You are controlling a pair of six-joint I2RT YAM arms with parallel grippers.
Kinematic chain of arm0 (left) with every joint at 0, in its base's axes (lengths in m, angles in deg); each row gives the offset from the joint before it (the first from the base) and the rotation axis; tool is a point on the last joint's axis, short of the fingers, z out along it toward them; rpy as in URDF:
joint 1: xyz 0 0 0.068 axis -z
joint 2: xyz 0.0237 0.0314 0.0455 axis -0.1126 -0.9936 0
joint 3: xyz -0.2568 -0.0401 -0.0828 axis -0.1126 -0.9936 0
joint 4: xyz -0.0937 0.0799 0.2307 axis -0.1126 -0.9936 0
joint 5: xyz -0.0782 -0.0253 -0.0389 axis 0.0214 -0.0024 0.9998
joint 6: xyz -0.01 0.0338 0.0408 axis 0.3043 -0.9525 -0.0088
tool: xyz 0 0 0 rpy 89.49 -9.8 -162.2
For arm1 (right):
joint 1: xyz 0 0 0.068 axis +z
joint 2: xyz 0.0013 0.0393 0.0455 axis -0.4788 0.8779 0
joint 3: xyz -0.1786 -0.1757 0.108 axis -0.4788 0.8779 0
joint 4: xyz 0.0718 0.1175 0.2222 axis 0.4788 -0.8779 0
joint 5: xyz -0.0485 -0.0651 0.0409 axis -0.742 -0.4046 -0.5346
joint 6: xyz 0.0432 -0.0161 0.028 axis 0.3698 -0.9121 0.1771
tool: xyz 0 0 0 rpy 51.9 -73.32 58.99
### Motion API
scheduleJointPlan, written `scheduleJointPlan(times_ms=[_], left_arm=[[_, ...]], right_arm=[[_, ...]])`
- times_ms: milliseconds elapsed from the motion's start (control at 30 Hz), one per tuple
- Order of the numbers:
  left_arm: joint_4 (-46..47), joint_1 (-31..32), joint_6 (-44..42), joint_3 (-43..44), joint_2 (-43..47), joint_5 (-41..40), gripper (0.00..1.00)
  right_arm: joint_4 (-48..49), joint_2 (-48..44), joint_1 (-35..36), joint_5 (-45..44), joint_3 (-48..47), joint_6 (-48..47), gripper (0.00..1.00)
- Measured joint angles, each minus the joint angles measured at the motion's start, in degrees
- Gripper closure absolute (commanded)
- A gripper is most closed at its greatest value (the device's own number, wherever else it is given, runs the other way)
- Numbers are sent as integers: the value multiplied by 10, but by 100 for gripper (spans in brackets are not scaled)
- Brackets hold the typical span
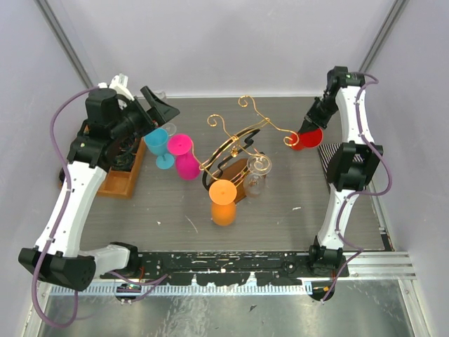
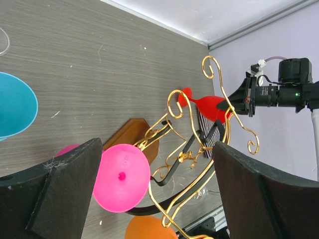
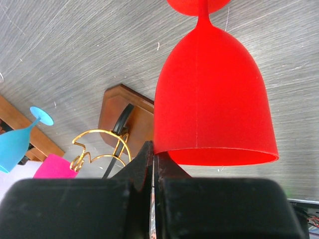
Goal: Take the wine glass off the wine glass rack
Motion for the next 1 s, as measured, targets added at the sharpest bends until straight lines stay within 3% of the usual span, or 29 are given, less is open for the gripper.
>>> scheduleJointPlan(times_ms=[433, 533, 767, 1000], left_arm=[[-27, 0, 0, 0, 18, -10, 1], [-28, 0, 0, 0, 21, -13, 1], [-29, 0, -1, 0, 21, -17, 1], [-29, 0, -9, 3, 19, -24, 1]], right_arm=[[0, -2, 0, -1, -5, 37, 98], [-3, 9, -1, 0, -24, 40, 83], [-5, 42, -1, 9, -95, 55, 68], [-6, 56, -4, 19, -149, 70, 29]])
